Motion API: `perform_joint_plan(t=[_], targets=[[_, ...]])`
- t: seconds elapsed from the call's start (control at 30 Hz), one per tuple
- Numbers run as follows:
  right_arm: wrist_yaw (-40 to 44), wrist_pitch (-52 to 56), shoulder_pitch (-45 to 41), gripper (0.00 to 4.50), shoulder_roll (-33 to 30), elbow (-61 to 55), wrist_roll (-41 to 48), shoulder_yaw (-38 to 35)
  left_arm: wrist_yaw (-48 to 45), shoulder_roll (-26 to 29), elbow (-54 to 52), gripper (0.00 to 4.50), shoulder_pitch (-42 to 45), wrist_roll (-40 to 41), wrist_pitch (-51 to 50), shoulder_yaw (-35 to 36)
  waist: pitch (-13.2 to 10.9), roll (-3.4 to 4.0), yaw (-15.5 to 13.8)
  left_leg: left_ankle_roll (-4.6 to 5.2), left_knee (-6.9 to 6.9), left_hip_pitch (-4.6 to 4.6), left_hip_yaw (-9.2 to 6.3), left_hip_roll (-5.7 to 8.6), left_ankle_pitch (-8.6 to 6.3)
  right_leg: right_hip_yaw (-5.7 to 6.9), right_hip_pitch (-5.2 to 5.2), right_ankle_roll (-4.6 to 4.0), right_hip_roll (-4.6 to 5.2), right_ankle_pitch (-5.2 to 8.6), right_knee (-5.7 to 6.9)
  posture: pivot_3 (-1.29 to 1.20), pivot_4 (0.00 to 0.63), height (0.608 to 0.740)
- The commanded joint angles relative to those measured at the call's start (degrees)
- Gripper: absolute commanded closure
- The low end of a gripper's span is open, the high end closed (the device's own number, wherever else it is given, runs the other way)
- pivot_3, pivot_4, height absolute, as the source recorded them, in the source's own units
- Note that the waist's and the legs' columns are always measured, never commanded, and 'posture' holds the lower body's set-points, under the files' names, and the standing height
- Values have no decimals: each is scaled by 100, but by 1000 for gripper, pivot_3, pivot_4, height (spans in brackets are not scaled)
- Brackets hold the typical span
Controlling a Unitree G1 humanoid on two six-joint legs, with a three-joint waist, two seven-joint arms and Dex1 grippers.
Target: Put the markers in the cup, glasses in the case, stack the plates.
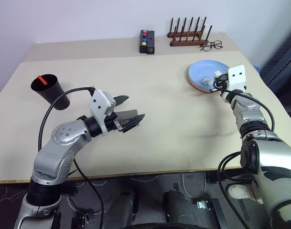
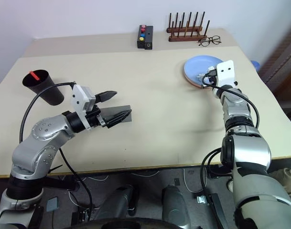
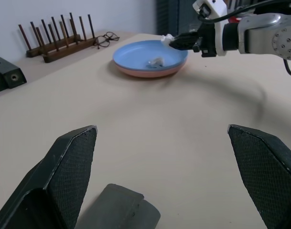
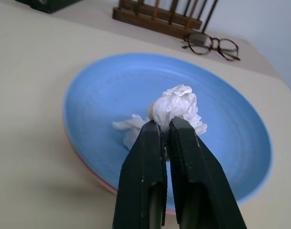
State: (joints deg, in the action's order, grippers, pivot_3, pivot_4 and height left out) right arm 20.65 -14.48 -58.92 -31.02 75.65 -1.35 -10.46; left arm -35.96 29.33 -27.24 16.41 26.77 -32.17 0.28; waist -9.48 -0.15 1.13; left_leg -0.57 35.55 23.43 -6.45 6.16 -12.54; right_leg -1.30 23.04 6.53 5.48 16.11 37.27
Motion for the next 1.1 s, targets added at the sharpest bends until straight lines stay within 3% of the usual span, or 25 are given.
perform_joint_plan(t=[0.03,0.13,0.27,0.37,0.53,0.67,0.83,1.1], targets=[[-42,-9,-144,2944,-162,-46,20,-71,59,13,-253,0,-65,41,59,104,0,0,0,0,0,0,1,0,0,0,0,0,0,0,0,0,150,740],[-102,-32,-135,1579,-188,-54,36,-101,82,11,-275,0,-106,47,56,112,0,0,0,0,0,0,1,0,0,0,0,0,0,0,0,0,150,740],[-41,-76,-104,1579,-248,-87,74,-133,109,-2,-289,0,-158,40,65,85,0,0,-1,0,0,0,1,0,0,0,0,0,0,0,0,0,150,740],[522,-256,-71,1579,-243,-241,273,-215,84,39,-290,0,-294,36,103,111,0,0,-1,0,0,0,2,0,0,-1,0,0,0,0,0,0,150,740],[2610,-238,381,1579,-100,-1116,985,-346,277,67,-99,0,-783,-438,718,304,0,0,11,11,-1,0,3,-3,-7,0,0,0,-2,0,-1,0,150,740],[3935,473,1610,1579,-177,-3223,1667,-145,197,-106,321,0,-1419,-551,1571,664,1,2,-43,23,0,-1,1,-4,-14,1,-4,0,0,0,-7,0,150,740],[4171,1895,3046,1579,-555,-5593,2262,-204,-352,-44,535,0,-2070,-48,1986,1229,0,4,-66,32,5,0,-4,-1,-20,-2,-4,-2,13,-1,-4,0,150,740],[4086,2922,4775,1579,-1361,-7332,2739,-832,-750,69,373,0,-3222,378,2288,2163,0,3,-76,47,-5,7,-1,-5,-32,-2,0,-5,21,3,-25,0,150,740]])
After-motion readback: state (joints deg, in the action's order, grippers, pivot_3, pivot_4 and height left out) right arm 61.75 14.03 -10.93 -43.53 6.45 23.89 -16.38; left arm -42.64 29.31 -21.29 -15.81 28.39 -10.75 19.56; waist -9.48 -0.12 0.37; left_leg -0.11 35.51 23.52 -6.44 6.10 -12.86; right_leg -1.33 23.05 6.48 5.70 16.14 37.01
